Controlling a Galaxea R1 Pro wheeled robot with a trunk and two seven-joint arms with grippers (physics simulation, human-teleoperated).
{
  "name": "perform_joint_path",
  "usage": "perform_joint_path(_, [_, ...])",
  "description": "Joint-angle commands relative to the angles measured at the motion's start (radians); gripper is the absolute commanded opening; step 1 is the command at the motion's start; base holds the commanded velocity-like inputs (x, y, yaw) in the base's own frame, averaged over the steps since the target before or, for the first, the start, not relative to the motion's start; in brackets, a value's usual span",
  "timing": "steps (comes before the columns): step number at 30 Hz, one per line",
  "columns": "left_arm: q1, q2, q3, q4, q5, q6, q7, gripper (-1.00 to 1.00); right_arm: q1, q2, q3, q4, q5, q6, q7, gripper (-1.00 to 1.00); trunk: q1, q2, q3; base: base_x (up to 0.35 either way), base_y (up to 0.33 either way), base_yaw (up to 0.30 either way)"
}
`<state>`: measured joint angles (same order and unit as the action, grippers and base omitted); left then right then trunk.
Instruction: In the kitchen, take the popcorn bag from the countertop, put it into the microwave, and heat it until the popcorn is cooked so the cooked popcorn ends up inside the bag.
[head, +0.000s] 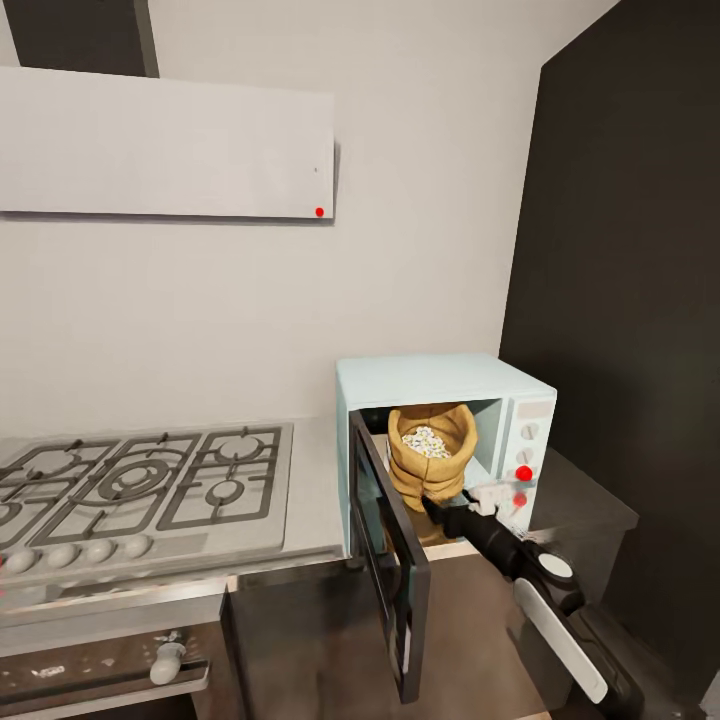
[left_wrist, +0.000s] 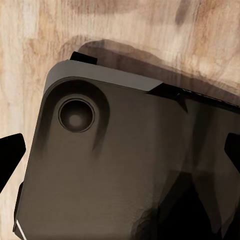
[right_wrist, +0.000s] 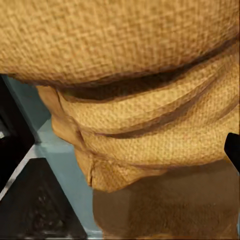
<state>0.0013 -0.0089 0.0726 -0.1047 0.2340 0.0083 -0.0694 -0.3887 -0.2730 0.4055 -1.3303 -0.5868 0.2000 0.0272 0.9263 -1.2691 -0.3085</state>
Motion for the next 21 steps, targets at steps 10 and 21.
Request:
perform_joint_path(10, [0.0, 0.0, 0.007, -0.001, 0.004, 0.001, -0.004, 1.0, -0.001, 0.076, -0.009, 0.082, 0.115, -0.116, 0.052, 1.0, 0.0, -0.001, -0.001, 0.0, 0.0, 0.0])
perform_joint_path(21, [0.0, 0.0, 0.007, -0.001, 0.004, 0.002, -0.004, 1.0, -0.001, 0.081, -0.016, 0.082, 0.116, -0.117, 0.051, 1.0, 0.0, -0.001, -0.001, 0.075, 0.0, 0.0])
